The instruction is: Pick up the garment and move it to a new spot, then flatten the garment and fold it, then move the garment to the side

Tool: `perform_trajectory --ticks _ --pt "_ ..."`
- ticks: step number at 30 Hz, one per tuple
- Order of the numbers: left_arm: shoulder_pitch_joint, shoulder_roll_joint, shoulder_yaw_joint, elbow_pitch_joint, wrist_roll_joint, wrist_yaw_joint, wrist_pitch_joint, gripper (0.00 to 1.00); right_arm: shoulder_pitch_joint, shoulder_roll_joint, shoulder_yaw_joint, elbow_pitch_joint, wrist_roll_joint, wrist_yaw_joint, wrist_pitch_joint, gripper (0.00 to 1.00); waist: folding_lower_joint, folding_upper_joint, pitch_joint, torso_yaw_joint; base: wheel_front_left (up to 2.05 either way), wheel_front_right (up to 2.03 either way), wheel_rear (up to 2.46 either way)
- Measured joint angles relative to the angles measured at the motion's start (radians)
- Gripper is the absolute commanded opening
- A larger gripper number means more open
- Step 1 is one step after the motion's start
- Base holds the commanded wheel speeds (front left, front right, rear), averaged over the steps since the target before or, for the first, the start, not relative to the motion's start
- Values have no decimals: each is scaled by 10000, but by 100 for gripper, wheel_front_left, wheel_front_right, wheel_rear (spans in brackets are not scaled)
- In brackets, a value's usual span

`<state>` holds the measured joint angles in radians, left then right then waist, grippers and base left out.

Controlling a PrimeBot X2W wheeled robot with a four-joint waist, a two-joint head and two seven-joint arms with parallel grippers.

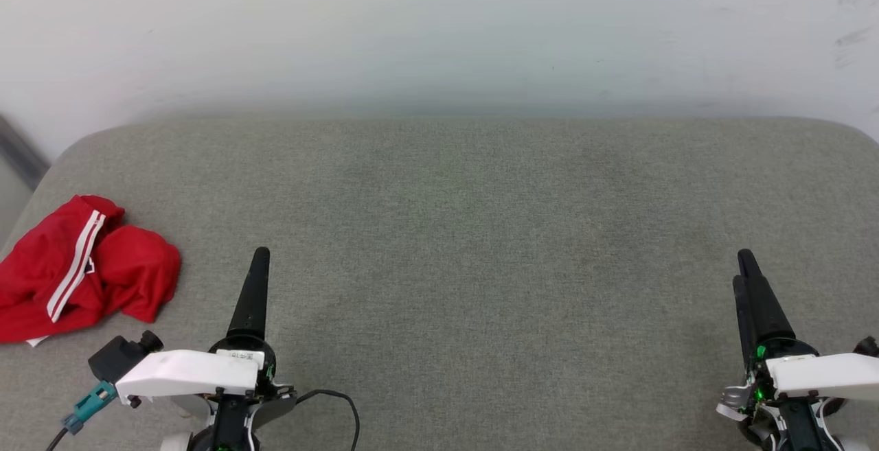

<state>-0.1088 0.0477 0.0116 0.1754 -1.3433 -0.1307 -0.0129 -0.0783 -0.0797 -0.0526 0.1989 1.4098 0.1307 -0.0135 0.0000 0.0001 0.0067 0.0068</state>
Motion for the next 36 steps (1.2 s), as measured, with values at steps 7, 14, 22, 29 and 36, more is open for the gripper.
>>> perform_trajectory --ticks 7,14,22,29,36 --pt "4 4 -197 -174 1639 0 -265 100 -6 -73 59 -180 -2036 0 -251 100 0 0 -3 25 0 0 0" --pt "5 59 -412 -314 2957 0 -510 100 -4 -69 102 -324 -3925 0 -495 100 0 0 -14 52 0 0 0" --pt "6 336 -646 -318 4746 0 -767 100 22 -71 121 -297 -5850 0 -746 100 0 0 -27 91 0 0 0" --pt "6 460 -734 -291 6201 0 -972 100 22 -48 81 -303 -7310 0 -740 100 0 0 -27 108 0 0 0" --pt "7 491 -811 -88 7413 29 -1154 100 25 25 48 -426 -8458 0 -633 100 0 0 -17 138 0 0 0"
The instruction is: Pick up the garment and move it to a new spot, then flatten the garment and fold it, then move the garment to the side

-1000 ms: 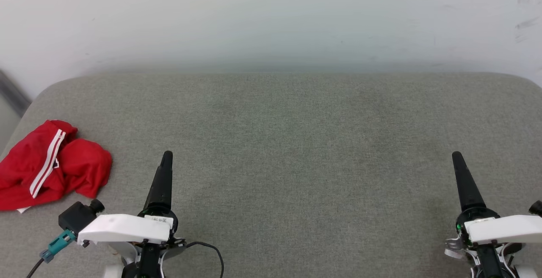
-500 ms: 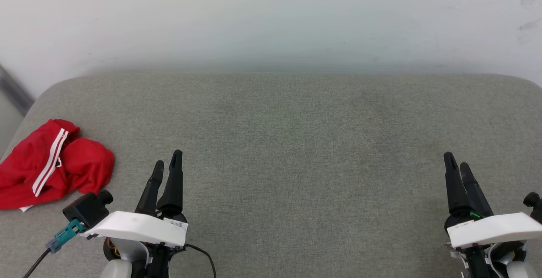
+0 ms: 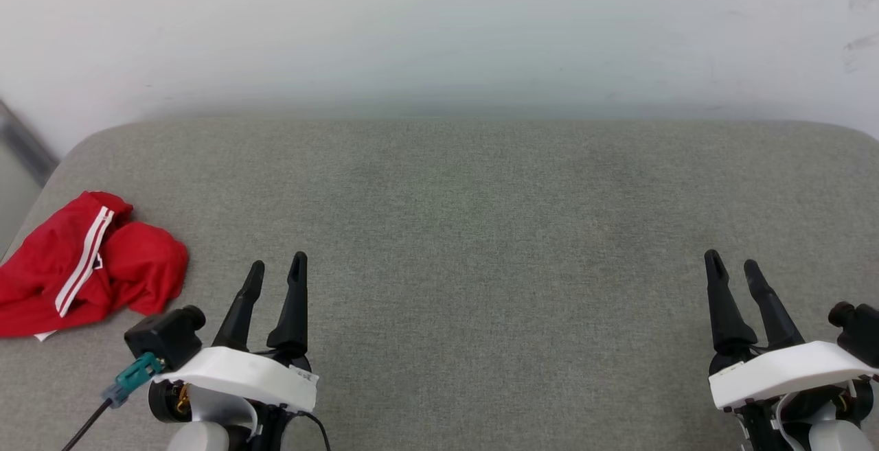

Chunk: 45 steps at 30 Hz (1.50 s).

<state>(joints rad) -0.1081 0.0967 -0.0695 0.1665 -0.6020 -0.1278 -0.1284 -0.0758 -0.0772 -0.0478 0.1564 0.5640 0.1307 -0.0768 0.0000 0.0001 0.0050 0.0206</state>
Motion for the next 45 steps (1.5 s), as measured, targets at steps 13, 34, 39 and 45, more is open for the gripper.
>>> perform_trajectory --ticks 13,34,39,45 --pt "-75 75 -173 215 1569 0 -351 100 43 134 -115 -255 -1603 0 159 100 0 0 27 26 0 0 0" --pt "-211 115 -228 663 3344 2 -821 100 202 238 -259 -683 -3590 2 155 100 0 0 52 87 0 0 0" --pt "-247 102 -244 796 3695 2 -924 100 291 249 -288 -813 -3965 2 157 100 0 0 55 107 0 0 0" --pt "-331 36 -219 907 4132 0 -1060 100 407 251 -332 -1137 -4351 2 219 100 0 0 39 118 0 0 0"
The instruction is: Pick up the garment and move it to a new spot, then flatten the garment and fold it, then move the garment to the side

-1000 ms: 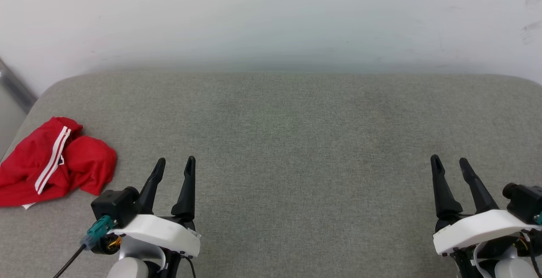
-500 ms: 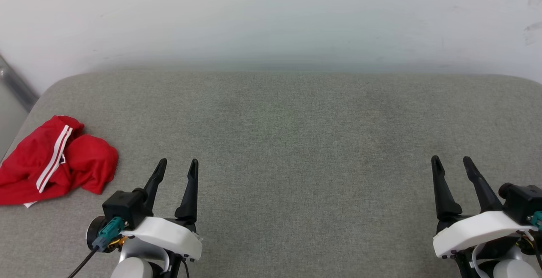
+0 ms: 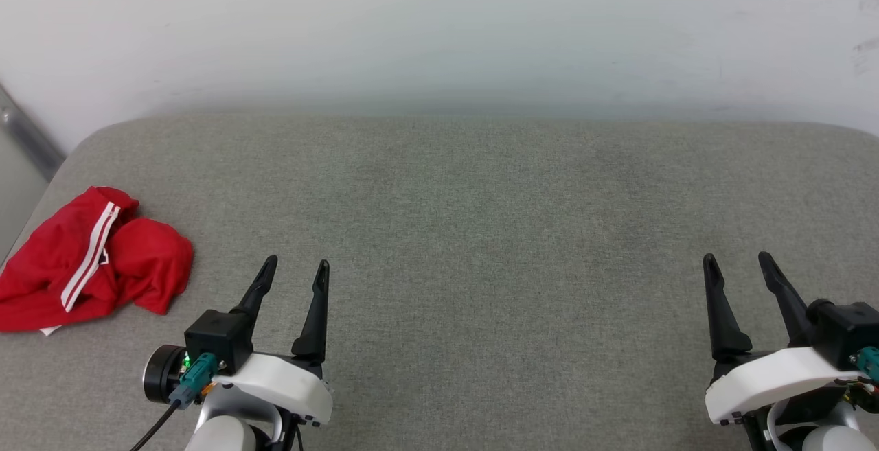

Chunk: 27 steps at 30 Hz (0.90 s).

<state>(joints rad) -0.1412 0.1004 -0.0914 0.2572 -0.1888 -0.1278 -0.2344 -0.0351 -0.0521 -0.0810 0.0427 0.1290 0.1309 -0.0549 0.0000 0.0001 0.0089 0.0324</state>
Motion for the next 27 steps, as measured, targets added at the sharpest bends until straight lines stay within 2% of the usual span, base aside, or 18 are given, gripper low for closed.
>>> perform_trajectory --ticks 15,22,27 --pt "-78 -136 155 219 591 -13 -259 100 57 2 -65 -232 -688 0 44 100 0 0 -2 2 0 0 0" --pt "-117 -180 205 408 447 -15 -286 100 57 2 -144 -148 -600 0 35 100 0 0 -5 42 0 0 0" --pt "-261 -232 186 458 337 -31 -286 100 91 2 -245 -178 -608 0 27 100 1 0 6 324 0 0 0"
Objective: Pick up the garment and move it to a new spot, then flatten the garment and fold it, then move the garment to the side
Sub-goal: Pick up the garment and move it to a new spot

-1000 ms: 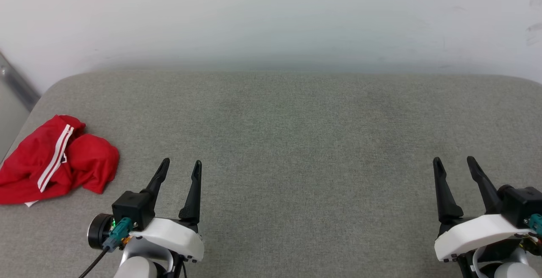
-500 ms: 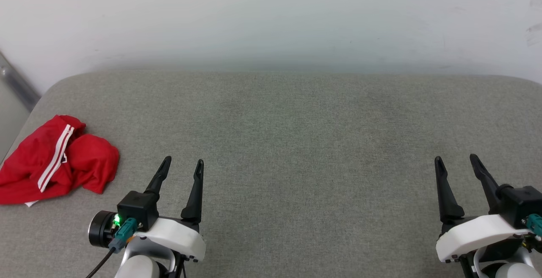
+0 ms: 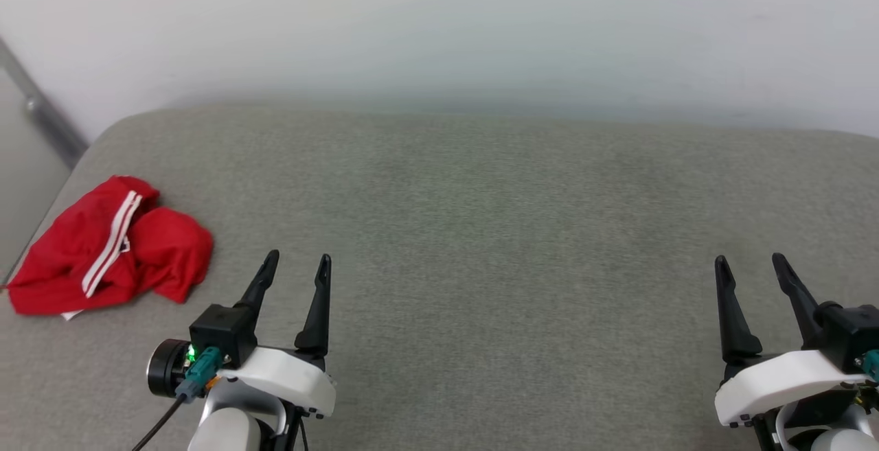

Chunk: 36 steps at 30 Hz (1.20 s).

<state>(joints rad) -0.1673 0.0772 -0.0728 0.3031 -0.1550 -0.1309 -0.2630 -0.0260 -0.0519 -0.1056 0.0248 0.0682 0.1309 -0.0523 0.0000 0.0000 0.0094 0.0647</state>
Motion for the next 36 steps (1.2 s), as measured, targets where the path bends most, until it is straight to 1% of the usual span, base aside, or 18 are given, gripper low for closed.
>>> perform_trajectory --ticks 7,21,27,32,36 --pt "-93 -63 472 -100 -59 0 -2 100 -14 2 102 -309 -79 0 19 100 0 0 89 859 0 0 0" --pt "-216 15 1605 -385 150 59 -2 100 -222 8 905 -832 -167 2 274 100 0 0 444 3280 0 0 0" --pt "-211 -8 1741 -431 182 44 -2 100 -278 12 1108 -1026 -288 2 366 100 0 0 583 4179 0 0 0" --pt "-213 -17 1774 -428 94 27 -2 100 -354 10 1175 -1141 -316 2 435 100 0 0 672 4656 0 0 0" --pt "-216 -59 1818 -466 65 17 -2 100 -441 12 1237 -1162 -384 2 489 100 0 0 790 4733 0 0 0"
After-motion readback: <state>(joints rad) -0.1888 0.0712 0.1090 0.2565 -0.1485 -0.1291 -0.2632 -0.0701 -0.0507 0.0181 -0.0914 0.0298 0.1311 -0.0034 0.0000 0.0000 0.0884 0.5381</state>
